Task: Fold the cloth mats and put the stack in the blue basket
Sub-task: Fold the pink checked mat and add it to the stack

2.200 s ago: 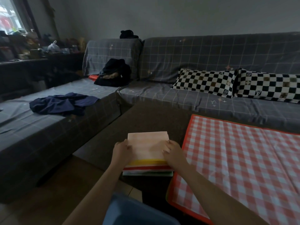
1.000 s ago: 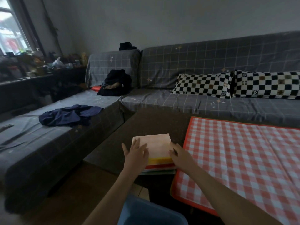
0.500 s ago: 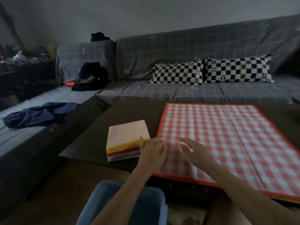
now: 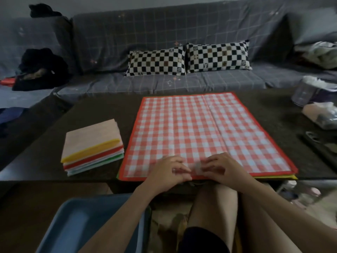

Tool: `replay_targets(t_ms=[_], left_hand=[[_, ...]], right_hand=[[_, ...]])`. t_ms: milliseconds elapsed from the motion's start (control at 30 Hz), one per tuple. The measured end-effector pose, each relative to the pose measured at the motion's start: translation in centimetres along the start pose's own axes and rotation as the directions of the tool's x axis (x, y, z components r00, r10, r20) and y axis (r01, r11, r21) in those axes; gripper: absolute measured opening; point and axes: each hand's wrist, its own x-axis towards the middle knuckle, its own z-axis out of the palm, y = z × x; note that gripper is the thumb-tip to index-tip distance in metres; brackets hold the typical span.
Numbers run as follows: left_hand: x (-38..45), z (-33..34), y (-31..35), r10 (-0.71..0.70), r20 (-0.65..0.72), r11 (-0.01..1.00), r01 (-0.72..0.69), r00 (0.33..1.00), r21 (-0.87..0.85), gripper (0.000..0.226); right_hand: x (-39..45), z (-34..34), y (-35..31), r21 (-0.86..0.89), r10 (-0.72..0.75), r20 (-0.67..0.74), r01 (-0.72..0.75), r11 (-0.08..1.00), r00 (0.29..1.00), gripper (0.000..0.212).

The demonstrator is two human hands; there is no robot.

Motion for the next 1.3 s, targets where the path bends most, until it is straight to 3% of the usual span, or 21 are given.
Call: replay_targets(t_ms=[367, 600, 833, 1000, 1300], left_hand=[[0.0, -0.2, 0.5, -0.043, 0.041, 0.999, 0.042, 0.998, 0.026, 0.035], [0.5, -0.3, 0.5, 0.022, 0.055, 1.000, -0.022, 0.998, -0.008, 0.021], [1.0, -0.8, 1.5, -0.030, 0.056, 0.999, 0.031, 0.998, -0.012, 0.015], [2.3, -2.3, 3.8, -0.053, 0.122, 0.999, 0.053, 0.991, 0.002, 0.016], [3.9, -8.1, 7.9, 0.086, 0.227, 0.992, -0.062, 0.970, -0.111, 0.008]], right_hand=[[-0.3, -0.2, 0.7, 0.049, 0.029, 0.082, -0.033, 0.998, 0.996, 0.031], [-0.2, -0.5, 0.5, 0.119, 0.051, 0.085, -0.061, 0.991, 0.995, 0.020], [0.3, -1.1, -0.3, 0.075, 0.065, 0.070, -0.070, 0.995, 0.995, 0.017], [0.4, -3.8, -1.3, 0.076, 0.156, 0.089, -0.163, 0.984, 0.984, 0.009], [1.0, -11.2, -3.5, 0.048, 0.079, 0.122, -0.085, 0.995, 0.989, 0.011]])
